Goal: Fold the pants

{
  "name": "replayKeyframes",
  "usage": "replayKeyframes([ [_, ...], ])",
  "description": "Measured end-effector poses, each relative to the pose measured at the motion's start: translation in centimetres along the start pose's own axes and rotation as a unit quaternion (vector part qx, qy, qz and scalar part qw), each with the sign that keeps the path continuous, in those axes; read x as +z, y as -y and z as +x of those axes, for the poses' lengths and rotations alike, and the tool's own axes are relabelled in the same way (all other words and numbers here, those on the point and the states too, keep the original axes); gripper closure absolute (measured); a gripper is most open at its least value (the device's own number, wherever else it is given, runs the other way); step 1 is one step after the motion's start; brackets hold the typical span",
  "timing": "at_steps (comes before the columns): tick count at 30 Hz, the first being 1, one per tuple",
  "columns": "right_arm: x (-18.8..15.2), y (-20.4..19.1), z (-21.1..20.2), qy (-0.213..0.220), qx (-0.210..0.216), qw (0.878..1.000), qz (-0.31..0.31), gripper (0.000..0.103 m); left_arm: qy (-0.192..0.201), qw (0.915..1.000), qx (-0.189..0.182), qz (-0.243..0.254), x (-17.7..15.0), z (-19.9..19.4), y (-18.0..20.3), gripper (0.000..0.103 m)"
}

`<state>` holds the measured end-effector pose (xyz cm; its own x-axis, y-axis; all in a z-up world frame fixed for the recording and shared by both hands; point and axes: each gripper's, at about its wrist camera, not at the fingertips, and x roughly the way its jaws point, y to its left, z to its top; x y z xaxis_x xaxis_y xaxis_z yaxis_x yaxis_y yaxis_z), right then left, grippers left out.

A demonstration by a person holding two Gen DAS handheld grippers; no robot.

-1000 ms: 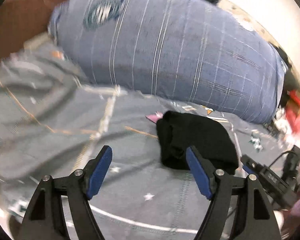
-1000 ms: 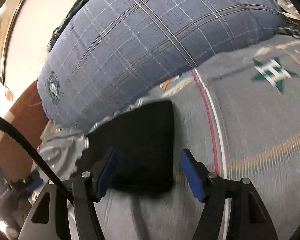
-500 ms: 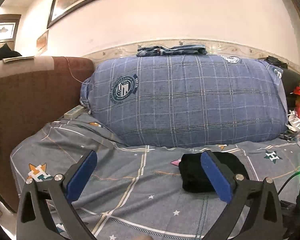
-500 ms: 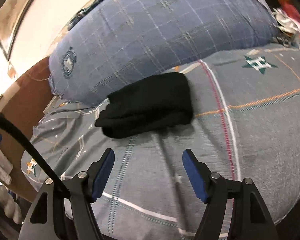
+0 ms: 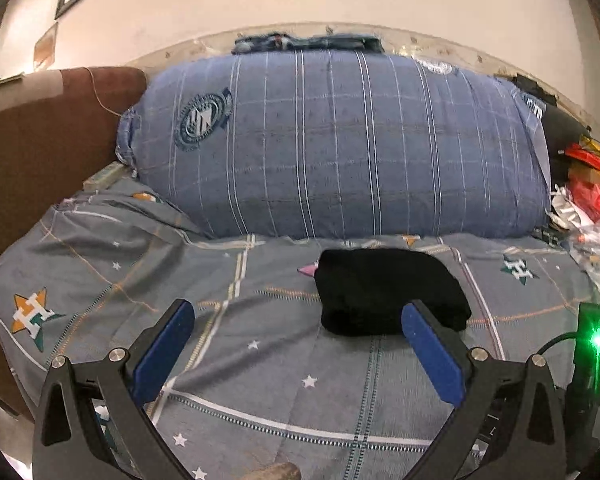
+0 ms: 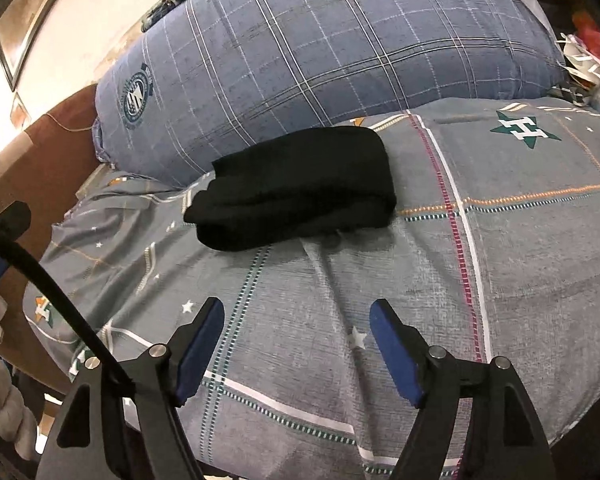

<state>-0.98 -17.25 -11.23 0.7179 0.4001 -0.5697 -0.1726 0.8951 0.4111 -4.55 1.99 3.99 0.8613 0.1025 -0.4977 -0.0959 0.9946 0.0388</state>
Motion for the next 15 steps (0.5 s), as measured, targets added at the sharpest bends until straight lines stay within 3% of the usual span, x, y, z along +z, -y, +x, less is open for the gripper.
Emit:
replayKeyframes([
  [10,-1.2,1.0,0.2,-0.010,-0.038,0.999,0.002,0.019,-0.106,0.9935,-0.037,-0.018,-2.8,4.5,0.9,0.000],
  [15,-1.2,1.4,0.7,-0.016,-0.045,0.999,0.007,0.019,-0.119,0.9919,-0.041,-0.014,-3.5,5.2,1.2,0.000],
])
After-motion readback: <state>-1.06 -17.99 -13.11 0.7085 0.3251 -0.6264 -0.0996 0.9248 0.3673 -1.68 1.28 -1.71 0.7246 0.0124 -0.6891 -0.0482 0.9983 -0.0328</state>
